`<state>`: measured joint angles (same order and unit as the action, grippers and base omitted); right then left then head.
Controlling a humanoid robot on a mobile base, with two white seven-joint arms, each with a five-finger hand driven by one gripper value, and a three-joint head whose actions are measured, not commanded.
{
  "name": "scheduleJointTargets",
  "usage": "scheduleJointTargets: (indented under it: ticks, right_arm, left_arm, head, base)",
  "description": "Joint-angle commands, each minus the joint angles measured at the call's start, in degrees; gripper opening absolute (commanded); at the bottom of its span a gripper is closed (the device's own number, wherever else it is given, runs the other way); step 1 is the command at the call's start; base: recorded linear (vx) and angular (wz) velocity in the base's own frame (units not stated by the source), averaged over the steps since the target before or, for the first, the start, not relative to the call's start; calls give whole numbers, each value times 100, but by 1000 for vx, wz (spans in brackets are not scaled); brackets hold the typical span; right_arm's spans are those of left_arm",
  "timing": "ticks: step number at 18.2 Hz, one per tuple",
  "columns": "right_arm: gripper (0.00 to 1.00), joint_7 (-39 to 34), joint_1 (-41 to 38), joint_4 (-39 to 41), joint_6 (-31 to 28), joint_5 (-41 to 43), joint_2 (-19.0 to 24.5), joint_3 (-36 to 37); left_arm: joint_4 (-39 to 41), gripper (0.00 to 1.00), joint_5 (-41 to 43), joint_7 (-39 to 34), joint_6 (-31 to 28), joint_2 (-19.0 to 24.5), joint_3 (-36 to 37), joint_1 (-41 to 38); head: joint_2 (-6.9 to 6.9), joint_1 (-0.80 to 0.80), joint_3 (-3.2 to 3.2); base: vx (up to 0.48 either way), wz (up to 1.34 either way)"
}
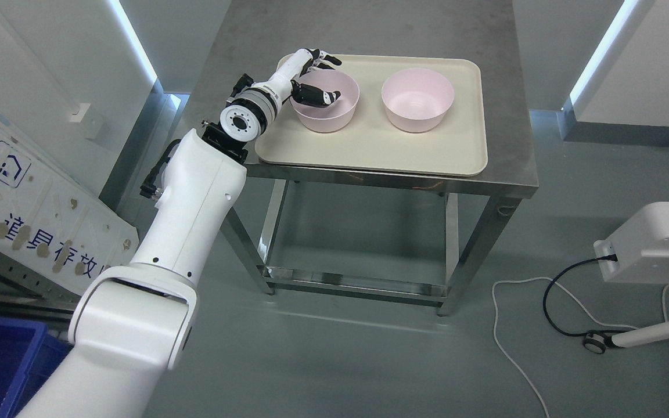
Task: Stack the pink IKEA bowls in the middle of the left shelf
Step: 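Lower the left hand and grip the rim of the nearer pink bowl, then lift the pink bowl with the left hand and place it onto the other bowl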
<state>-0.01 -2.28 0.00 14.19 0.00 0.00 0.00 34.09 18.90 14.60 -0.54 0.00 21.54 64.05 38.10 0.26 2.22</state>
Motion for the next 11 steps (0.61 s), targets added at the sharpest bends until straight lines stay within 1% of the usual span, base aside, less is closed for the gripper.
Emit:
scheduleJointTargets:
  ticks: [1, 3, 4, 6, 8, 10, 11]
  right_arm:
    - [100, 1, 0, 100, -3, 9, -100, 27]
    - [100, 1, 0, 100, -3, 9, -100, 27]
    - [100, 1, 0, 100, -3, 9, -100, 27]
    - [100, 1, 0, 100, -3, 9, -100, 27]
    - [100, 1, 0, 100, -3, 9, -100, 27]
    - [100, 1, 0, 100, -3, 9, -100, 27]
    - [100, 1, 0, 100, -3, 9, -100, 27]
  left_arm:
    - [-342, 39, 334, -36, 221, 149, 482, 37]
    - [-342, 34, 404, -45, 326, 158, 500, 20]
    - [-333, 29, 430, -54, 422, 175, 509, 3]
    - [-333, 27, 492, -54, 493, 219, 500, 2]
    - [-341, 21, 492, -45, 555, 254, 465, 2]
    - [-342, 11, 492, -45, 809, 272, 360, 2]
    - [-342, 9, 501, -45, 845, 281, 307, 2]
  head:
    - [0, 0, 0]
    - [0, 0, 0]
    - [0, 0, 0]
    - [0, 0, 0]
    - [0, 0, 0]
    - [0, 0, 0]
    - [0, 0, 0]
  base:
    - [0, 0]
    - [0, 0]
    - [0, 0]
    - [0, 0]
    - [0, 0]
    - [0, 0]
    - [1, -20]
